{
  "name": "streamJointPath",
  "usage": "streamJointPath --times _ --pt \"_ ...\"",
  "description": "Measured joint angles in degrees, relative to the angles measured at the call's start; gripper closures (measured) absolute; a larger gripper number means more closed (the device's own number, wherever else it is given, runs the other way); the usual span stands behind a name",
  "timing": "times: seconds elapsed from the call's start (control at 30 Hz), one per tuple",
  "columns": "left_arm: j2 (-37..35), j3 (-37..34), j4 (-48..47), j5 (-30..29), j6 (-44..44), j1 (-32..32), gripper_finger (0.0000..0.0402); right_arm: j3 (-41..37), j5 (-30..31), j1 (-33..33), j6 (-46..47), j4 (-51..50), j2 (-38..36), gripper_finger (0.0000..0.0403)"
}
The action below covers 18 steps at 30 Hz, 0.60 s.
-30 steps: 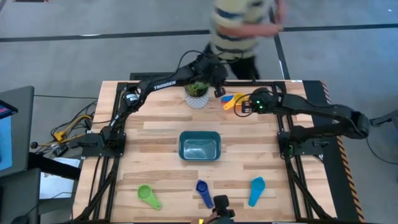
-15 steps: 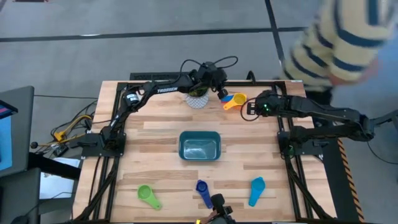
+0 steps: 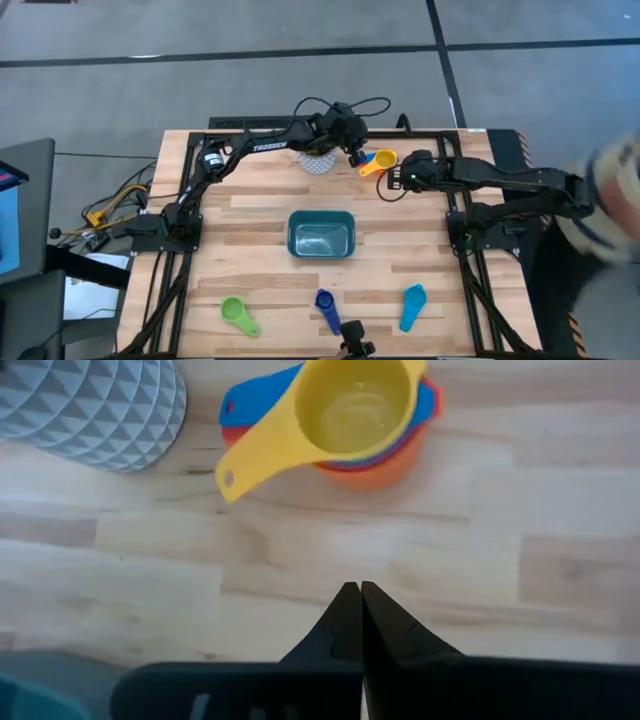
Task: Nest measuring cups in basket
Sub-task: Stack the yellow measuring cup on top of the blue measuring cup
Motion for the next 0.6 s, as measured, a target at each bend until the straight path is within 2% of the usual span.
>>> streamJointPath --times 0.27,0.5,0.6 --pt "0.00 10.35 -16.58 0.87 1.86 0.36 0.0343 0.00 -4.41 -8.26 -11.39 14.14 7.30 0.0396" --pt "0.00 23.11 -30.82 -2.32 4.99 1.52 0.0343 0.00 -10.32 -16.92 -19.08 29.25 13.93 0.0396" --pt "-3.12 21.03 -29.27 -3.47 5.55 2.03 0.0343 0.07 -15.34 -19.74 -20.59 36.87 17.78 0.0396"
